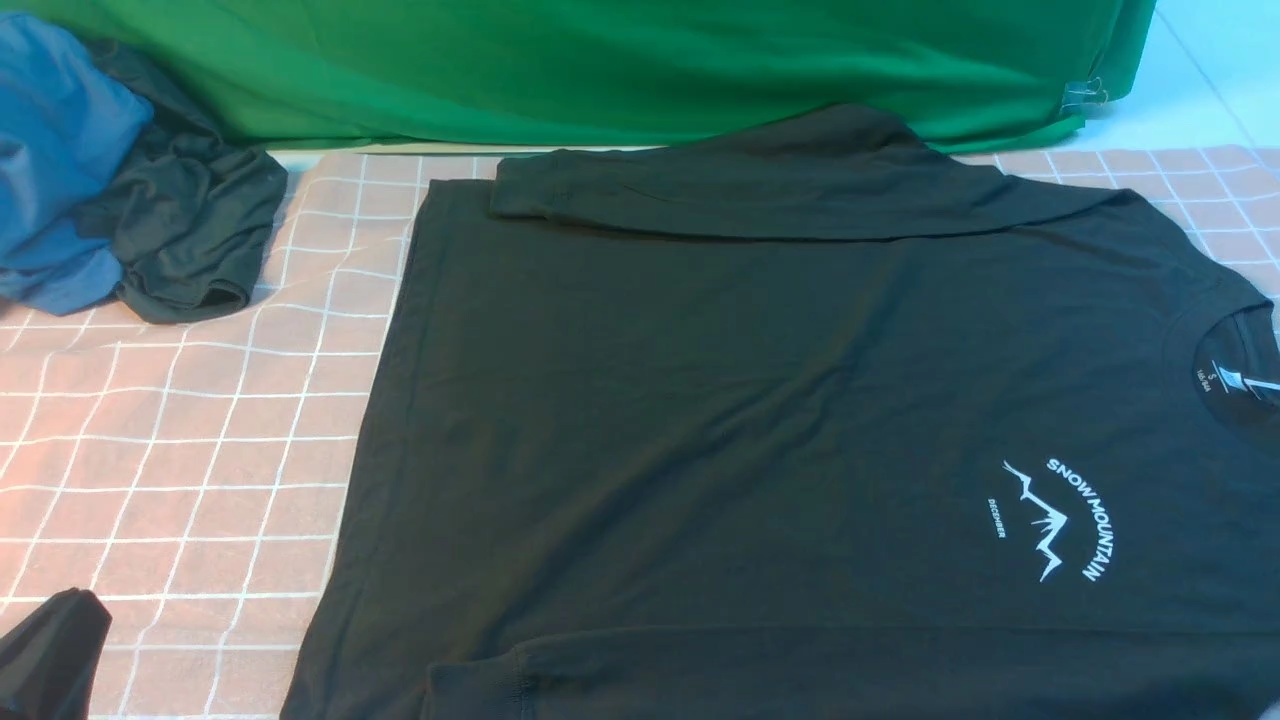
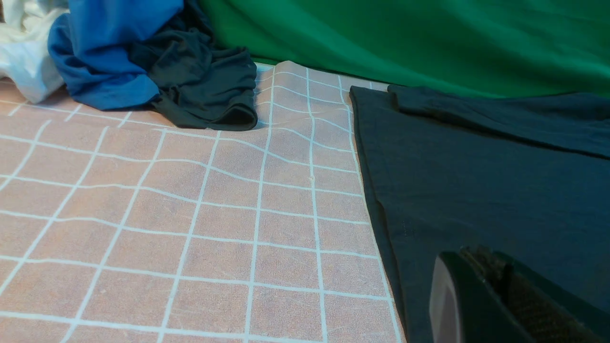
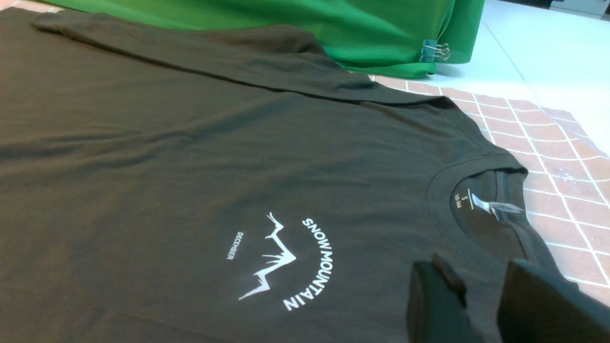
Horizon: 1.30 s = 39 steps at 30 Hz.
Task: Fold a long-sleeved shirt over a pink coffee tablecloth.
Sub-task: 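Grasp the left edge of the dark T-shirt lying flat on the table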
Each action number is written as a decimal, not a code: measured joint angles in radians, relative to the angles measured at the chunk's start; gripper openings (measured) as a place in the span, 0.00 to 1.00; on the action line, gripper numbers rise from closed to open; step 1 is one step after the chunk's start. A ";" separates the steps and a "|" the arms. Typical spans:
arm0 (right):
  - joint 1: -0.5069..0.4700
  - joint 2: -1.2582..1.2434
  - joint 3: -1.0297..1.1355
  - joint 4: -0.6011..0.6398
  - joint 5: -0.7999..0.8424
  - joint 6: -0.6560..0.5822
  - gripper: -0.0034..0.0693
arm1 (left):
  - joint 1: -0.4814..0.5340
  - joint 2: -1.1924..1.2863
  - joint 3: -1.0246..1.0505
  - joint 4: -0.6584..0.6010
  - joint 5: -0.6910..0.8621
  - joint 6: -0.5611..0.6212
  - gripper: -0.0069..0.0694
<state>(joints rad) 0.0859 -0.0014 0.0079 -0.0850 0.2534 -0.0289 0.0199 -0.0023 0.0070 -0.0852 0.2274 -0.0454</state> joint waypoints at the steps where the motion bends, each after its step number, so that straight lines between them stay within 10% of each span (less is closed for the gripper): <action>1: 0.000 0.000 0.000 0.000 0.000 0.000 0.39 | 0.000 0.000 0.000 0.000 0.000 0.000 0.11; 31: 0.000 0.000 0.000 0.000 0.000 0.000 0.39 | 0.000 0.000 0.000 0.163 -0.038 0.014 0.11; 39: 0.000 0.000 0.000 0.019 -0.011 0.004 0.39 | 0.000 0.000 0.000 -0.240 -0.426 -0.216 0.11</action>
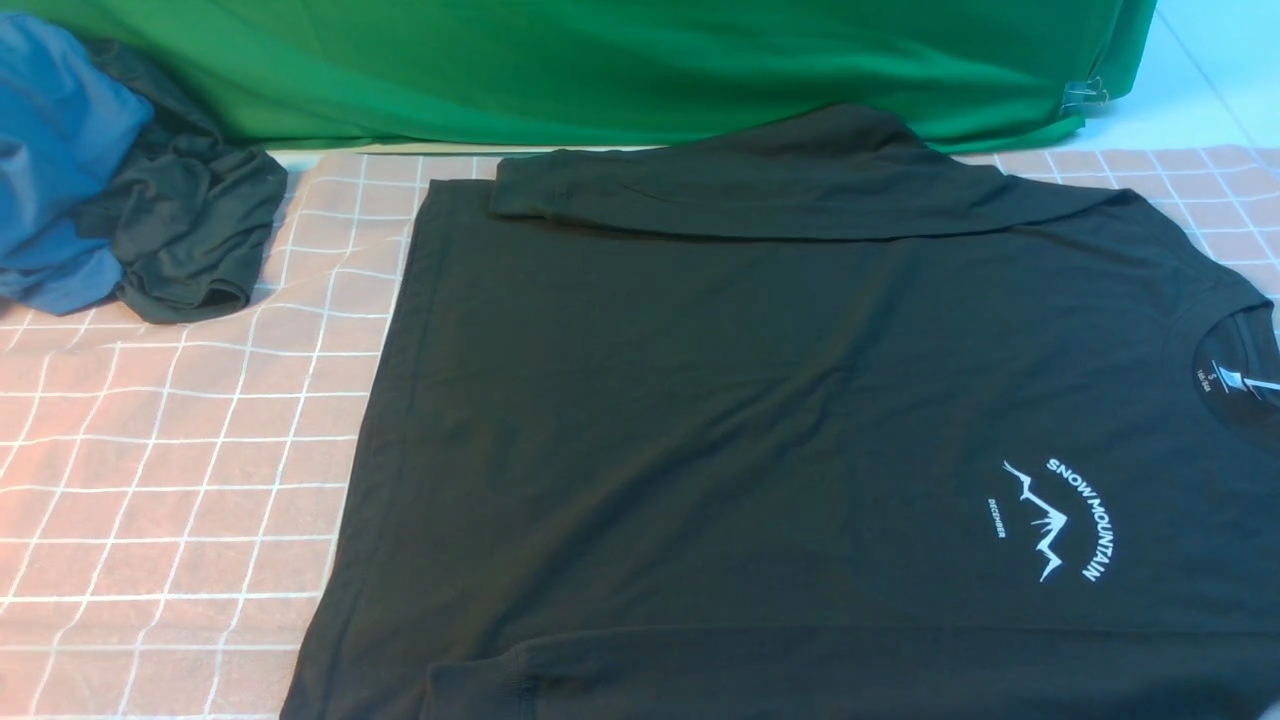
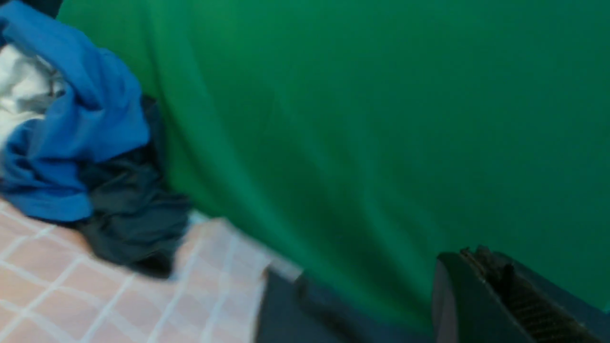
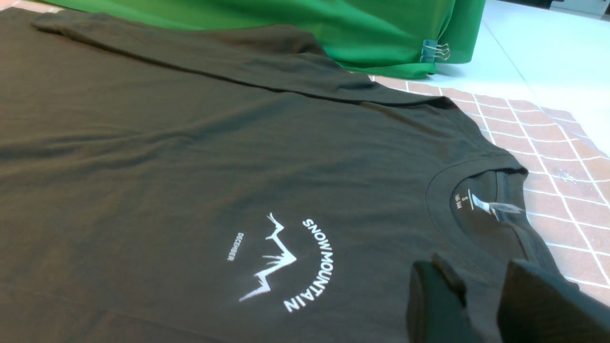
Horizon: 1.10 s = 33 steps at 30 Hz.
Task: Fold a long-sleeved shirt over a pink coffee tablecloth.
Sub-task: 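Grasp the left edge of the dark T-shirt lying flat on the table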
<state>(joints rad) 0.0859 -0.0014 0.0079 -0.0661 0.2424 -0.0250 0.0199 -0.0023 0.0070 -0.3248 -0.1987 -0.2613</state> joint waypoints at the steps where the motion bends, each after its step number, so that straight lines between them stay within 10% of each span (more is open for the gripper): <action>1: 0.000 0.000 0.000 0.016 -0.010 0.009 0.39 | 0.000 0.000 0.000 -0.015 -0.023 -0.009 0.11; 13: 0.000 0.000 0.000 0.263 -0.387 0.348 0.39 | 0.000 0.008 -0.005 -0.038 -0.435 -0.272 0.11; 21: 0.004 0.000 -0.001 0.270 -0.466 0.419 0.39 | -0.001 0.206 -0.358 0.269 0.152 -0.522 0.11; 26: 0.045 0.033 -0.175 0.273 -0.317 0.387 0.28 | -0.001 0.491 -0.618 0.201 0.672 -0.267 0.11; 33: 0.111 0.326 -0.548 0.272 0.140 0.123 0.10 | -0.002 0.868 -0.733 -0.004 0.984 0.161 0.11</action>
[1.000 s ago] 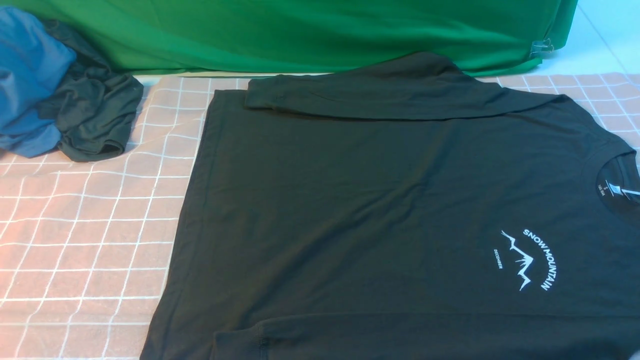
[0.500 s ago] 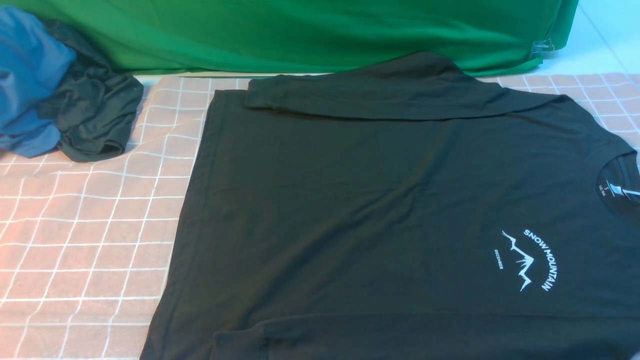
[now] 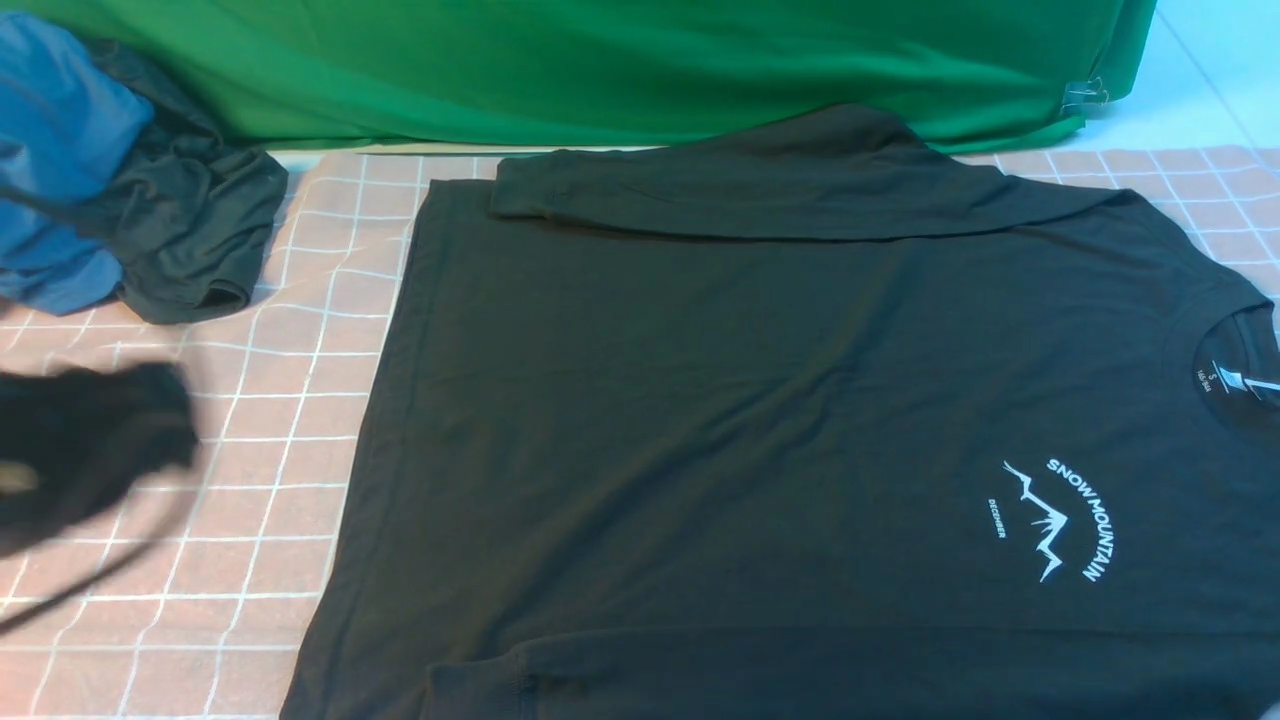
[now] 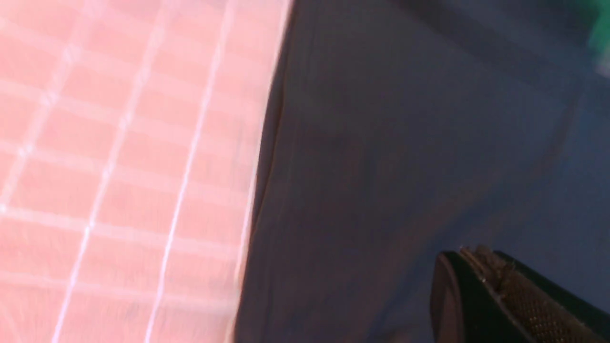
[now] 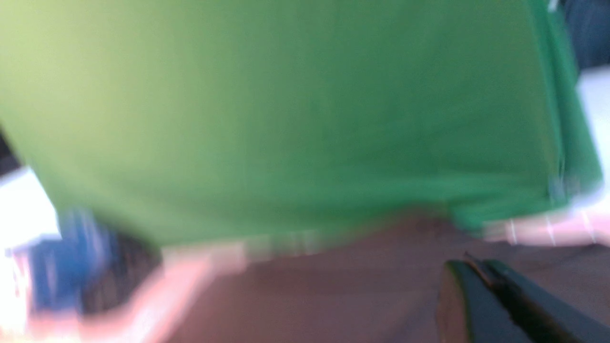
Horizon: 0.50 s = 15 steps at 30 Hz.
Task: Fold a long-sleeved shirt over a pink coffee tablecloth.
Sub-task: 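Grasp the left edge of the dark T-shirt lying flat on the table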
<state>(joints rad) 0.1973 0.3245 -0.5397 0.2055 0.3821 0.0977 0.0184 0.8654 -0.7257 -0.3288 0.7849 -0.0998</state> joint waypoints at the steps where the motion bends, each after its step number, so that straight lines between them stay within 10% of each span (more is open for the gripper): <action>1: 0.012 0.093 -0.063 -0.001 0.116 -0.032 0.10 | 0.000 0.088 -0.003 -0.027 0.022 0.048 0.11; 6: 0.036 0.315 -0.151 0.006 0.360 -0.146 0.10 | -0.075 0.294 -0.005 -0.086 0.031 0.167 0.11; 15: 0.048 0.452 -0.152 0.060 0.346 -0.184 0.10 | -0.442 0.517 -0.006 0.100 0.028 -0.022 0.11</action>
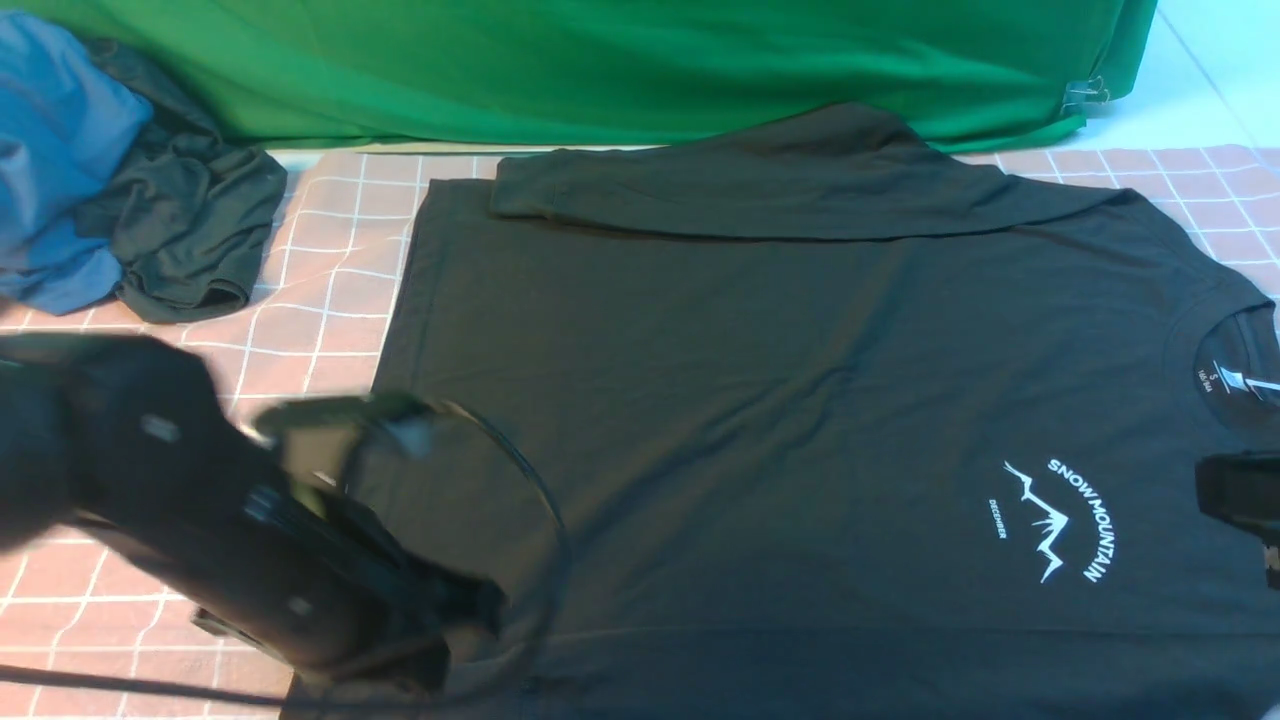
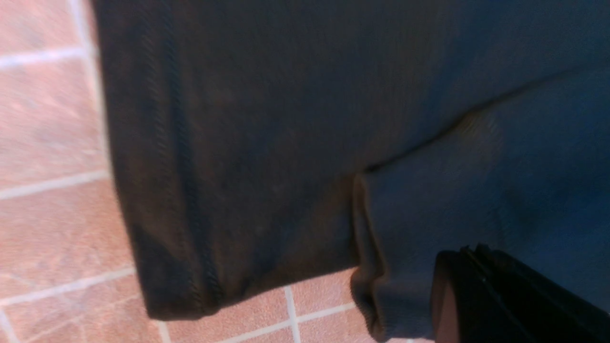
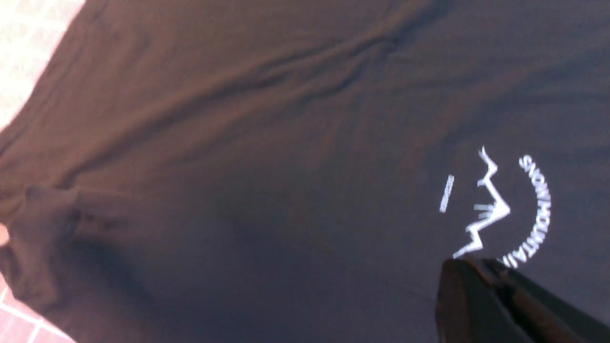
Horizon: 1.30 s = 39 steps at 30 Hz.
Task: Fold a long-sleeved shirt over a pink coffee tablecloth.
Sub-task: 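Grasp the left edge of the dark T-shirt lying flat on the table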
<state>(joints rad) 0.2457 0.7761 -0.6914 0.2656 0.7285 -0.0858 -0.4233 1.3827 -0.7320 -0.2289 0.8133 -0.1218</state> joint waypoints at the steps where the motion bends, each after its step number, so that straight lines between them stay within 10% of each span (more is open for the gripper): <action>1: 0.000 0.000 0.000 0.002 -0.003 0.000 0.10 | -0.010 0.007 0.000 0.003 -0.001 -0.005 0.11; 7: 0.000 0.000 0.000 0.007 -0.013 -0.014 0.10 | -0.056 0.061 0.000 0.054 -0.058 -0.026 0.17; 22: 0.000 0.000 0.000 0.021 -0.013 -0.032 0.10 | -0.056 0.075 0.000 0.147 -0.187 -0.030 0.72; 32: 0.000 0.000 0.000 0.022 -0.013 -0.046 0.10 | -0.056 0.184 0.000 0.082 -0.186 -0.029 0.70; 39: 0.000 0.000 0.000 0.022 -0.019 -0.048 0.10 | -0.056 0.200 -0.009 0.067 -0.155 -0.029 0.39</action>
<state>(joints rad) 0.2457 0.7761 -0.6914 0.2872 0.7095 -0.1337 -0.4794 1.5824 -0.7409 -0.1621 0.6582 -0.1510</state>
